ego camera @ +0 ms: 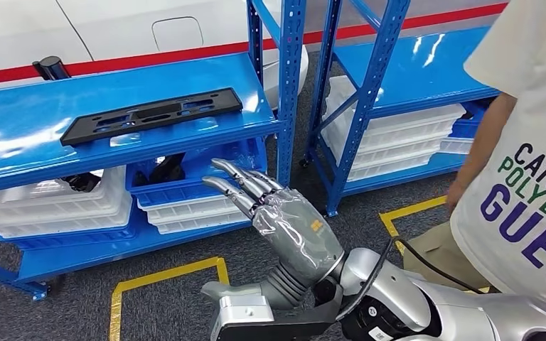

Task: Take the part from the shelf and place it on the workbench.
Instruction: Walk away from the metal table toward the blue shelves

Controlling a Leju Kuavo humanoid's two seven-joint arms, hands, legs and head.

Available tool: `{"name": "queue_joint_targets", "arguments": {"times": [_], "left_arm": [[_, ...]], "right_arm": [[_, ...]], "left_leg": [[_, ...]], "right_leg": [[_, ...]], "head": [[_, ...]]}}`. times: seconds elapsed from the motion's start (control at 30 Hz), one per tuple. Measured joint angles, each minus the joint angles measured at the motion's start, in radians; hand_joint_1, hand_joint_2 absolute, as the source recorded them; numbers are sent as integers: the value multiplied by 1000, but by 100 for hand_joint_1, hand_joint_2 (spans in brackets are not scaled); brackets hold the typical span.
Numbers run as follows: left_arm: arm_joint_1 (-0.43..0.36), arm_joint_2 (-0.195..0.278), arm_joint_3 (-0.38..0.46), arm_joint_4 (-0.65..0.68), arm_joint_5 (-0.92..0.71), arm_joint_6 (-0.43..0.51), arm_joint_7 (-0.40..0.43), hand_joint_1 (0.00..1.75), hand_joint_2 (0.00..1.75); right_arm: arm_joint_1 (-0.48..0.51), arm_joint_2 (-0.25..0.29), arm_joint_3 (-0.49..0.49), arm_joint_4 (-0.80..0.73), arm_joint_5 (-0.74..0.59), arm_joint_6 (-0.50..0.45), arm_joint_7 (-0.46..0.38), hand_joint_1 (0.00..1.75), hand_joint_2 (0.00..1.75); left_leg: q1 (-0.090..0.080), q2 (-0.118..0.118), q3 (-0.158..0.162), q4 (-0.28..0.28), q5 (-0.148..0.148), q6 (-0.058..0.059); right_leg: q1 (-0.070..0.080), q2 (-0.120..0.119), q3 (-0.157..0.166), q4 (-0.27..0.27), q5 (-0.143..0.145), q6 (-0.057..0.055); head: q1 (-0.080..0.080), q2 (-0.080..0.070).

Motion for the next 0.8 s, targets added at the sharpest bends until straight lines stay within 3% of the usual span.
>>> {"name": "queue_joint_targets", "arguments": {"times": [0.03, 0.07, 0.1, 0.17, 0.23, 0.37, 0.43, 0.5, 0.53, 0.57, 0.6, 0.63, 0.7, 0.77, 0.8], "left_arm": [[0, 0, 0, 0, -2, 1, 0, 0, 175], [1, 0, 1, 0, -7, -1, 1, 0, 175], [0, 0, 2, 0, -15, -4, 2, 0, 175], [-2, -2, 6, -1, -38, -17, 6, 0, 175], [-2, -4, 14, -2, -65, -32, 13, 0, 175], [6, -5, 35, -3, -122, -67, 30, 0, 175], [14, -6, 50, -4, -153, -86, 39, 0, 175], [27, -7, 67, -4, -184, -105, 48, 0, 175], [36, -7, 77, -4, -200, -114, 54, 0, 175], [47, -7, 87, -4, -215, -124, 58, 0, 175], [57, -7, 97, -4, -230, -134, 63, 0, 131], [66, -7, 107, -4, -245, -142, 66, 0, 87], [77, -7, 122, -3, -268, -156, 73, 0, 0], [83, -7, 139, -3, -290, -169, 78, 0, 0], [88, -8, 151, -3, -305, -177, 83, 0, 0]], "right_arm": [[9, -1, -3, 5, -6, 3, 0, 0, 175], [21, -2, -7, 14, -13, 5, -2, 0, 175], [35, -2, -14, 26, -18, 6, -5, 0, 175], [62, -2, -33, 55, -31, 6, -16, 0, 175], [85, -1, -57, 86, -43, 6, -31, 0, 175], [136, 3, -100, 147, -69, 3, -63, 0, 175], [159, 9, -125, 178, -83, 0, -82, 0, 175], [185, 16, -151, 214, -98, -3, -102, 0, 175], [198, 19, -163, 233, -106, -4, -111, 0, 175], [211, 23, -176, 252, -113, -6, -120, 0, 175], [222, 27, -189, 269, -120, -7, -129, 0, 175], [230, 30, -202, 284, -126, -8, -138, 0, 175], [238, 36, -225, 306, -137, -11, -152, 0, 87], [246, 41, -246, 332, -147, -14, -166, 0, 0], [255, 46, -260, 351, -153, -15, -175, 0, 0]], "left_leg": [[0, -1, 0, 0, 0, 0], [0, -3, 0, 0, -1, 0], [0, -5, 1, 0, -1, 0], [-1, -12, 3, 1, -3, -4], [-5, -16, 2, 3, -5, -12], [-3, -15, -3, 14, -16, -33], [-2, -12, -39, 97, -66, -41], [-2, -11, -107, 243, -134, -47], [-2, -11, -134, 300, -153, -49], [-2, -10, -146, 321, -153, -50], [-2, -10, -138, 300, -134, -50], [-2, -9, -110, 239, -101, -49], [-4, -4, -39, 89, -37, -43], [-7, -3, -8, 18, -14, -31], [-10, -3, -7, 15, -15, -24]], "right_leg": [[-1, 0, -27, 51, -13, 2], [-1, 0, -37, 63, -5, 3], [-2, 0, -25, 32, 21, 2], [-1, 1, 43, -116, 93, -5], [3, 3, 93, -226, 132, -14], [6, 2, 100, -250, 140, -34], [1, -1, 100, -253, 144, -44], [2, -2, 100, -253, 144, -47], [3, -3, 99, -253, 144, -47], [3, -3, 99, -252, 144, -47], [3, -2, 99, -252, 143, -46], [2, -2, 100, -252, 142, -45], [5, -2, 100, -250, 140, -39], [9, -3, 100, -248, 136, -31], [11, -3, 101, -248, 135, -26]], "head": [[0, 0], [0, 0], [0, 0], [0, 0], [0, 0], [-1, 0], [-3, 0], [-5, 0], [-5, 0], [-5, 0], [-5, 0], [-5, 0], [-5, 0], [-4, 0], [-3, 0]]}}
